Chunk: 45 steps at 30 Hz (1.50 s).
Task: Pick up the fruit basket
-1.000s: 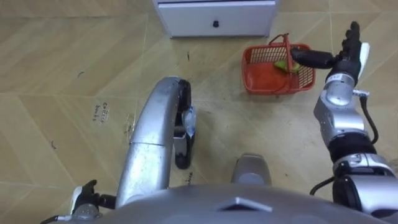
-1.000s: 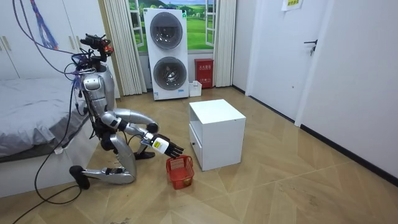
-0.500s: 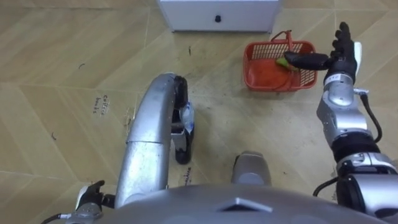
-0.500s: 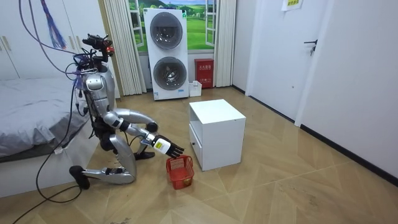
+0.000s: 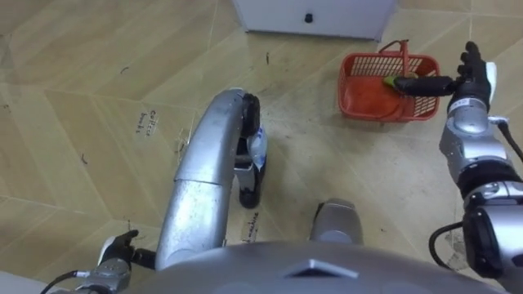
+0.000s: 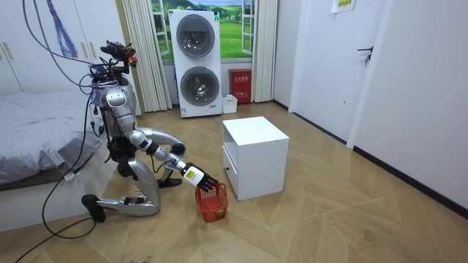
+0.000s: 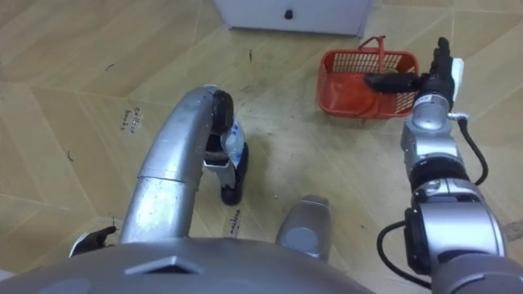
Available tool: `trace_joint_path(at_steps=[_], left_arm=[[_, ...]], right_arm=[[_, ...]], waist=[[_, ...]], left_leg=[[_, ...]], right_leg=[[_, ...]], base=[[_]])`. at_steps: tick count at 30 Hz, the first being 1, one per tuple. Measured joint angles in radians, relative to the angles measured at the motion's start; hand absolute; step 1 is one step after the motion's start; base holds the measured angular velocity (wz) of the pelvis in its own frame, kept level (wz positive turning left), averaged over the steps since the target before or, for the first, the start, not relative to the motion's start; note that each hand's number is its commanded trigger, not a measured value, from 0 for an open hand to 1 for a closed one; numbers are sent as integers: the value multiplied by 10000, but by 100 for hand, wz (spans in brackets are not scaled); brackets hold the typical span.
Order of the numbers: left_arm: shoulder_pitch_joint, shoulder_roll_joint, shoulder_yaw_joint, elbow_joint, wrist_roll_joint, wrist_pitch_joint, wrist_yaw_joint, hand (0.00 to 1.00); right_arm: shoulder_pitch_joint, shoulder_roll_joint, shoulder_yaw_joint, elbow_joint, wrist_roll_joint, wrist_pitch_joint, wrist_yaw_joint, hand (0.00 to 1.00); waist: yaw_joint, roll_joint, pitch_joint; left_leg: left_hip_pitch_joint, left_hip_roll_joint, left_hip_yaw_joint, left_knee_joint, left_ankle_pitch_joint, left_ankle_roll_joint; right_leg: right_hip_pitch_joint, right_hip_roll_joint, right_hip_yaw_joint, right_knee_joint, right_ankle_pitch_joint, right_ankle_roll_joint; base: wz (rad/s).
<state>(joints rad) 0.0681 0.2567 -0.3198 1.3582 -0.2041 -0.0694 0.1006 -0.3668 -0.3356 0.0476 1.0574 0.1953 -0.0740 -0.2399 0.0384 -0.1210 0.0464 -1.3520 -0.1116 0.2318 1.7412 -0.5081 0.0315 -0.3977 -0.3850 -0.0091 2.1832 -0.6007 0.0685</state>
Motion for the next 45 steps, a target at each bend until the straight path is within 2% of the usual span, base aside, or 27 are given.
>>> trace_joint_path(at_steps=[3,6,8,12,15,23,28,33,41,45], left_arm=[[-233,0,-96,-29,3,48,-78,0],[-550,-1,-265,-20,1,75,-335,0],[-594,11,-353,-20,5,99,-472,0],[-568,21,-353,-20,5,325,-830,0],[-560,28,-354,-16,4,442,-959,0],[-531,119,-371,-13,6,475,-1188,0],[-539,131,-402,-4,3,495,-1366,0],[-543,129,-469,0,0,498,-1559,0],[-573,121,-491,-8,0,565,-1603,0],[-757,19,-505,-5,-10,611,-1591,0]], right_arm=[[-167,-214,121,380,237,3,167,0],[-178,-578,230,669,543,4,425,0],[-177,-671,406,925,616,29,568,0],[-163,-675,495,1300,624,326,929,0],[-163,-684,504,1420,735,329,1086,0],[-175,-692,641,1578,1095,334,1572,0],[-181,-698,876,2105,1199,413,1811,0],[-225,-708,885,2352,1587,435,2000,0],[-500,-722,879,2351,1945,434,2094,0],[-658,-706,878,2352,2274,436,2096,0]], waist=[[102,43,29],[274,189,95],[295,286,100],[347,319,87],[437,330,80],[637,374,67],[837,494,63],[983,497,65],[1038,497,71],[1040,477,82]], left_leg=[[-11,-3,31,8,14,29],[-13,7,124,-9,63,120],[-26,60,197,-6,93,178],[-103,173,392,-69,164,286],[-168,204,433,-66,173,305],[-169,287,438,-81,176,298],[-233,292,457,-84,182,295],[-301,289,494,-98,184,296],[-332,278,547,-142,197,275],[-332,241,556,-203,239,200]], right_leg=[[-30,-44,-47,9,-2,5],[-35,-167,-155,53,-46,46],[-57,-194,-153,76,-75,65],[-262,-306,-43,166,-112,12],[-385,-319,42,197,-114,16],[-441,-268,63,218,-115,22],[-506,-280,67,240,-118,28],[-607,-303,106,250,-132,54],[-716,-313,180,276,-138,65],[-742,-320,167,282,-138,66]], base=[[0],[2],[2],[0],[0],[0],[0],[0],[0],[1]])
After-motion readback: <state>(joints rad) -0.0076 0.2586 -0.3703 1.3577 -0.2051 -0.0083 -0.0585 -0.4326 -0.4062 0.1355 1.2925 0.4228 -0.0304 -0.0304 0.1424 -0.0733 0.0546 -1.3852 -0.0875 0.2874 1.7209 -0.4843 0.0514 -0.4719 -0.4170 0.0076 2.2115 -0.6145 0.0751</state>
